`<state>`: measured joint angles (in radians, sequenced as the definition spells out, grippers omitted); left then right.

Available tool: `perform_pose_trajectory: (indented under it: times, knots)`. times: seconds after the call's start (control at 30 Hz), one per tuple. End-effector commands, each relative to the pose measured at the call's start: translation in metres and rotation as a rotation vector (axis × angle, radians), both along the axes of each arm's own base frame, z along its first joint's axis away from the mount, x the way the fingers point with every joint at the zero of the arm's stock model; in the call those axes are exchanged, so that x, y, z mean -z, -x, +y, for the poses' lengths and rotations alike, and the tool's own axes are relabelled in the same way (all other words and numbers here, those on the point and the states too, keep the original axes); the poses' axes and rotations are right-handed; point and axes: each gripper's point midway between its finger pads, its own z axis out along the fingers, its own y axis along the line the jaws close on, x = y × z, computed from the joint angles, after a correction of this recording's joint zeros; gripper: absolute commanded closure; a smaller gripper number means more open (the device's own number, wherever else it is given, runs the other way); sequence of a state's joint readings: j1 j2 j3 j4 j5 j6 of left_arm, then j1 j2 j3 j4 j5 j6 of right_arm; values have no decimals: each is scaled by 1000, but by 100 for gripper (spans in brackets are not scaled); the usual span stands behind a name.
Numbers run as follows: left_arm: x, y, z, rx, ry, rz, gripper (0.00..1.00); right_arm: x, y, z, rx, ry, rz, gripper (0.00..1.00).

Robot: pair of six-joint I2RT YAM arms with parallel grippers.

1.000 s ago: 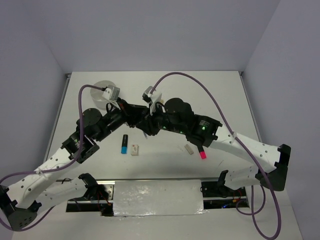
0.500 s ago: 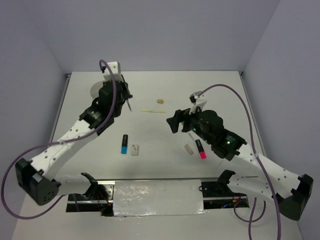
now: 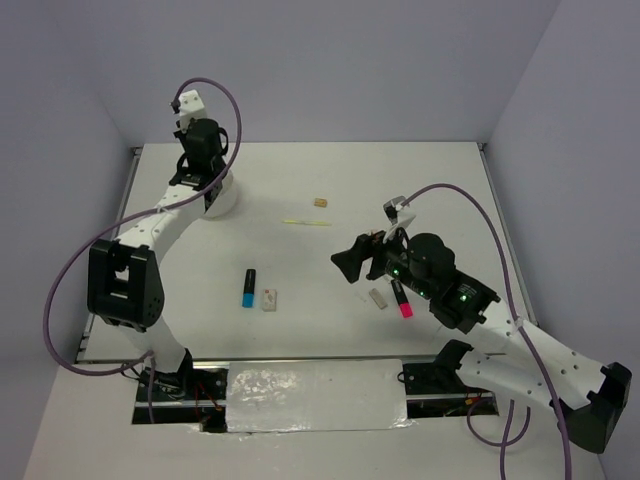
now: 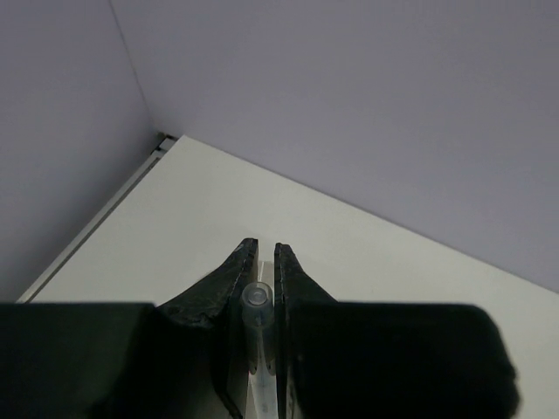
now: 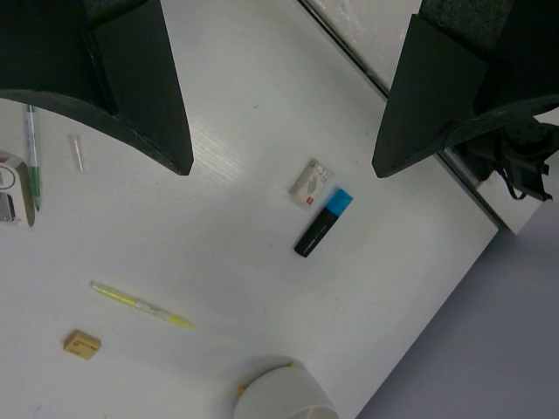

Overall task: Sort the stationery into containers
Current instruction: Place the pen in the storage box.

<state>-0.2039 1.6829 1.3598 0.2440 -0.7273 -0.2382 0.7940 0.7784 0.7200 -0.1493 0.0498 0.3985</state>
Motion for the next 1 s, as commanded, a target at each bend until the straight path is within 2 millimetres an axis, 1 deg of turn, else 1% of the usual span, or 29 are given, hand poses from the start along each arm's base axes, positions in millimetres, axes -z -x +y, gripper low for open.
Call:
perform_pose_trajectory:
  times: [0.0,0.03,0.07,0.1,0.13,0.2,0.23,0.27,0.3,0.33,0.4,0.43,0.47,0.5,0.57,0.67,0.73,0.77,0.83,0.87,0.9,0.93,0.97]
  knots:
    - [-41,-23,11,-7,-12,-160,100,-15,5,18,-81,-60,-12,9]
    - [-38,-27,12,-8,-18,-156,100,-18,6,20,-92,-67,-20,9]
    - [-34,-28,17,-29,-20,-157,100,-19,6,22,-98,-70,-21,9]
    - [-28,-33,18,-28,-21,-158,100,-20,6,23,-105,-69,-22,9]
    - [-22,-35,20,-32,-25,-152,99,-24,5,23,-105,-73,-29,9]
    - [-14,-39,23,-41,-29,-146,98,-26,5,24,-108,-65,-33,9]
    - [-10,-40,25,-50,-29,-142,97,-32,5,24,-110,-69,-42,9]
    - [-6,-41,32,-64,-27,-139,96,-34,5,24,-114,-69,-45,9]
    - [0,-45,31,-43,-25,-130,96,-32,5,25,-120,-58,-38,9]
    - [3,-48,31,-37,-15,-130,96,-38,7,27,-134,-65,-44,9]
    - [15,-48,37,-52,-13,-117,94,-40,9,28,-146,-71,-44,9]
    - [15,-49,37,-53,-9,-127,93,-42,10,28,-150,-76,-46,9]
    - [26,-49,39,-53,-9,-109,92,-44,11,28,-152,-81,-50,9]
    - [30,-50,39,-47,-8,-104,91,-45,12,28,-153,-84,-53,9]
    - [42,-50,41,-58,0,-92,90,-44,10,26,-145,-79,-58,9]
    - [54,-51,43,-60,4,-77,86,-41,9,27,-144,-65,-49,9]
    - [55,-53,43,-59,6,-74,82,-39,9,28,-146,-60,-45,9]
    - [59,-53,44,-60,4,-61,72,-38,9,27,-143,-57,-44,9]
    - [59,-52,44,-67,9,-57,57,-36,7,27,-137,-50,-42,9]
    - [59,-50,44,-72,22,-59,31,-32,4,26,-123,-36,-35,9]
    - [61,-48,45,-75,24,-55,21,-31,3,26,-117,-30,-32,9]
    - [60,-46,45,-74,28,-56,13,-30,1,26,-113,-21,-28,9]
    - [56,-44,46,-79,34,-63,8,-26,-1,27,-109,-2,-25,9]
